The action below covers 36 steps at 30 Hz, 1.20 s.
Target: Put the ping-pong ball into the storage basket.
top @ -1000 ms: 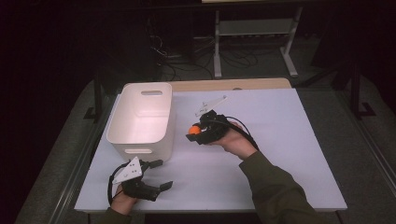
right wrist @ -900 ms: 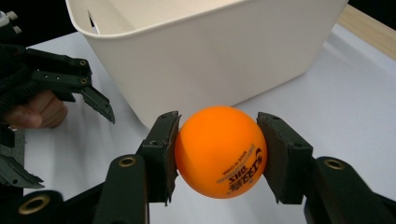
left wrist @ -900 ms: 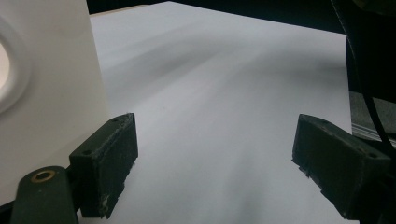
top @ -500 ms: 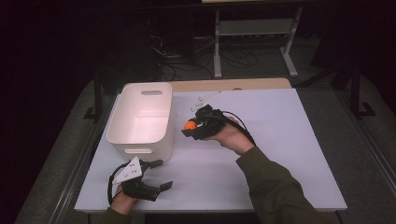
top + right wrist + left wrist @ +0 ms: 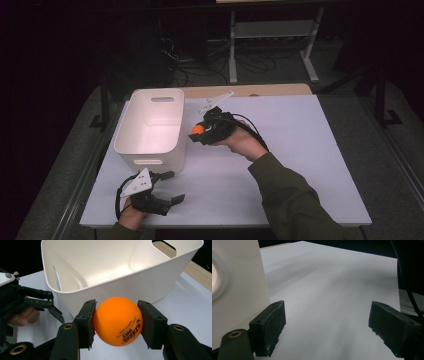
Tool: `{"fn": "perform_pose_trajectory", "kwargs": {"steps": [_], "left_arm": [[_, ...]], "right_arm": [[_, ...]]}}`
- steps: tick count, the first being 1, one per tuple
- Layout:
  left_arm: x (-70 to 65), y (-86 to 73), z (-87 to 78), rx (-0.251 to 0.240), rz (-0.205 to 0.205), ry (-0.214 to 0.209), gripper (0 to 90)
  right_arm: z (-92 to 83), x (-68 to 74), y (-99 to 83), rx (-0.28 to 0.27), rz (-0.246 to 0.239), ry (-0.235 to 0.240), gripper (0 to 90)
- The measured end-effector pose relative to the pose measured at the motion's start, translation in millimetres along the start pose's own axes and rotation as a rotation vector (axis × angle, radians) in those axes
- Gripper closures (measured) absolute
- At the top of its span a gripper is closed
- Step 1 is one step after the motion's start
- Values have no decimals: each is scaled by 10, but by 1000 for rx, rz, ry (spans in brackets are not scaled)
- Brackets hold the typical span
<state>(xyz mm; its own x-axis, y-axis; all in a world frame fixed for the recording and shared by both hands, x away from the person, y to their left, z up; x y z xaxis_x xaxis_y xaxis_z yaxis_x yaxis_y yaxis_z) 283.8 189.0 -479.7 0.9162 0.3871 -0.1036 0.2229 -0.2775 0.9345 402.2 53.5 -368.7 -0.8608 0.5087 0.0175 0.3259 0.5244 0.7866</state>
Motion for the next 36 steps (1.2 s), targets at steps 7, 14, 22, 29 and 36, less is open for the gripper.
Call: {"fn": "perform_pose_trajectory", "kwargs": {"steps": [7, 14, 22, 29, 36], "left_arm": [[1, 1, -1, -1, 0, 1, 138], [-1, 1, 0, -2, 0, 0, 138], [0, 2, 1, -4, -1, 1, 138], [-2, 2, 0, -3, 0, -1, 138], [-1, 2, -1, -4, 1, -1, 138]], "right_arm": [[51, 25, 85, 0, -10, 5, 493], [72, 51, 196, -10, -20, 8, 493], [125, 101, 315, -14, -34, 15, 493], [175, 157, 416, -14, -48, 24, 493], [269, 205, 481, -14, -59, 31, 493]]}}
Point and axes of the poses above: each handheld gripper's, and its own axes: z roughly forward along the jaws, y roughly out of its top, x roughly to its left, the point moved 8 cm from there along z, roughly forward along the jaws, and after that the axes turned 6 degrees about -y, right-handed, at the moved point
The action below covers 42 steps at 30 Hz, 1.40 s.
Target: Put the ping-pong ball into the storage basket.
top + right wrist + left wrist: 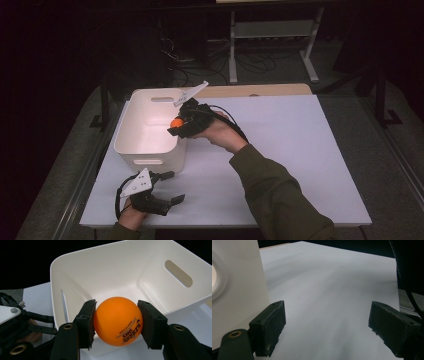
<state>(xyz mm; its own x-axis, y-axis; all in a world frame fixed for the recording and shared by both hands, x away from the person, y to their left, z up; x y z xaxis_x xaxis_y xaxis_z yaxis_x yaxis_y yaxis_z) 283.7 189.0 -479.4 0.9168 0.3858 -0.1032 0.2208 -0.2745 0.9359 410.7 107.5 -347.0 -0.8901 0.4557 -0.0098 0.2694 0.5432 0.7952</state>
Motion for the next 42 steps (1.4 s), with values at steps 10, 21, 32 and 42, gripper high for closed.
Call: {"fn": "perform_pose_trajectory", "kwargs": {"steps": [10, 21, 32, 42], "left_arm": [[0, 1, 0, -2, -1, -1, 138], [-2, 0, -3, -2, 0, -3, 138], [-1, 0, -4, -2, -1, -3, 138], [0, 1, -2, -2, -5, -2, 138]], "right_arm": [[123, 66, 63, 7, -18, 14, 493], [227, 97, 51, 22, -25, 22, 490], [152, 29, 36, -1, -11, -8, 391], [-2, -80, -73, -14, 14, -25, 370]]}}
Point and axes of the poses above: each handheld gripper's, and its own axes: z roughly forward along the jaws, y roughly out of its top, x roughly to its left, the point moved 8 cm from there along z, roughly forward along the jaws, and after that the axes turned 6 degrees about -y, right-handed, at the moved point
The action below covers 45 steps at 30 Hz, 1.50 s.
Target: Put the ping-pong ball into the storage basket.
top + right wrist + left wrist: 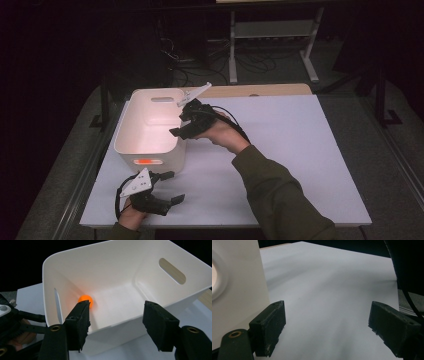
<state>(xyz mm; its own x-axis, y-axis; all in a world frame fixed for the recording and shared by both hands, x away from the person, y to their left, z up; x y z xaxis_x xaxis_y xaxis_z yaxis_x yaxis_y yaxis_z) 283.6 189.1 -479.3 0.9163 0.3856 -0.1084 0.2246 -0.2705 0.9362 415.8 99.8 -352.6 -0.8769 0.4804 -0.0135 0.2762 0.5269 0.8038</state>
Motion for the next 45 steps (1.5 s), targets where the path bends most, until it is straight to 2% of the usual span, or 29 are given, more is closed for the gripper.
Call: {"fn": "perform_pose_trajectory", "kwargs": {"steps": [10, 20, 37, 45], "left_arm": [[3, -3, 2, 5, -4, -1, 138], [9, -6, 10, 11, -16, -5, 138], [5, -7, 4, 12, -8, -5, 138], [3, -5, 2, 9, -10, -6, 138]], "right_arm": [[-96, -96, -163, 2, 11, -20, 340], [-166, -205, -370, 12, 43, -49, 298], [-221, -357, -715, 15, 108, -119, 224], [-225, -390, -918, 22, 111, -157, 155]]}}
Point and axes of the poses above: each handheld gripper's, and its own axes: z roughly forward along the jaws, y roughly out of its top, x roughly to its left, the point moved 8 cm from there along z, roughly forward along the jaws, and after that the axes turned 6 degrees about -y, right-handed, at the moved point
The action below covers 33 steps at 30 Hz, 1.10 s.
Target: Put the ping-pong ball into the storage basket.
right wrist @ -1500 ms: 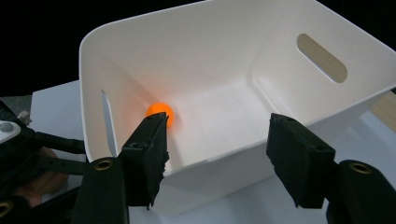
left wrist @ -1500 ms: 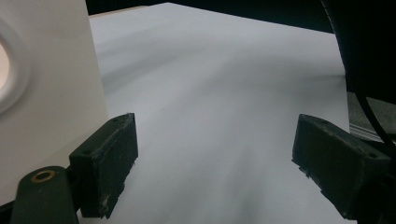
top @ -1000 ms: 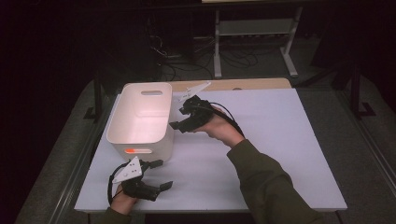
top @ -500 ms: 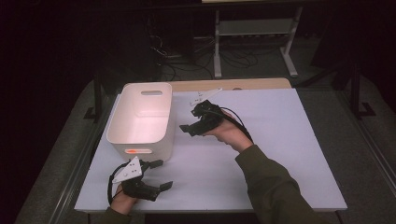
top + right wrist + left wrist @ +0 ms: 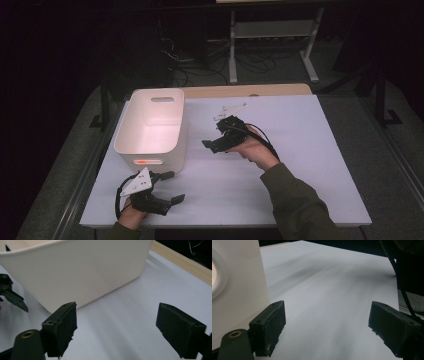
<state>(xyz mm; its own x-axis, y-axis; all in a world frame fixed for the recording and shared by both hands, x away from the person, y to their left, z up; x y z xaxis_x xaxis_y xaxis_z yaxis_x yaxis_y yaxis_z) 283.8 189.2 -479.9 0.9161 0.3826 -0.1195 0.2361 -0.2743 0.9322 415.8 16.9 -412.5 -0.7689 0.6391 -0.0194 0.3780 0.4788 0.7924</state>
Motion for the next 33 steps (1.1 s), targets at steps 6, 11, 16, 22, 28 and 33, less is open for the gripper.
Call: {"fn": "perform_pose_trajectory", "kwargs": {"steps": [6, 11, 16, 22, 28, 33], "left_arm": [[4, -1, 2, 1, 0, 1, 138], [-4, 5, -6, -12, 4, 2, 138], [-2, 5, -10, -13, 4, 3, 138], [-2, 6, -8, -15, 2, 3, 138], [-5, 6, -8, -15, 5, 3, 138], [-5, 6, -8, -15, 5, 3, 138]], "right_arm": [[-24, -80, -123, -16, 11, -52, 120], [-37, -108, -240, -8, 20, -77, 38], [-48, -136, -357, 4, 22, -91, 18], [-91, -155, -482, -4, 49, -97, 19], [-121, -170, -623, 1, 65, -110, 19], [-163, -177, -690, -5, 70, -115, 19]]}}
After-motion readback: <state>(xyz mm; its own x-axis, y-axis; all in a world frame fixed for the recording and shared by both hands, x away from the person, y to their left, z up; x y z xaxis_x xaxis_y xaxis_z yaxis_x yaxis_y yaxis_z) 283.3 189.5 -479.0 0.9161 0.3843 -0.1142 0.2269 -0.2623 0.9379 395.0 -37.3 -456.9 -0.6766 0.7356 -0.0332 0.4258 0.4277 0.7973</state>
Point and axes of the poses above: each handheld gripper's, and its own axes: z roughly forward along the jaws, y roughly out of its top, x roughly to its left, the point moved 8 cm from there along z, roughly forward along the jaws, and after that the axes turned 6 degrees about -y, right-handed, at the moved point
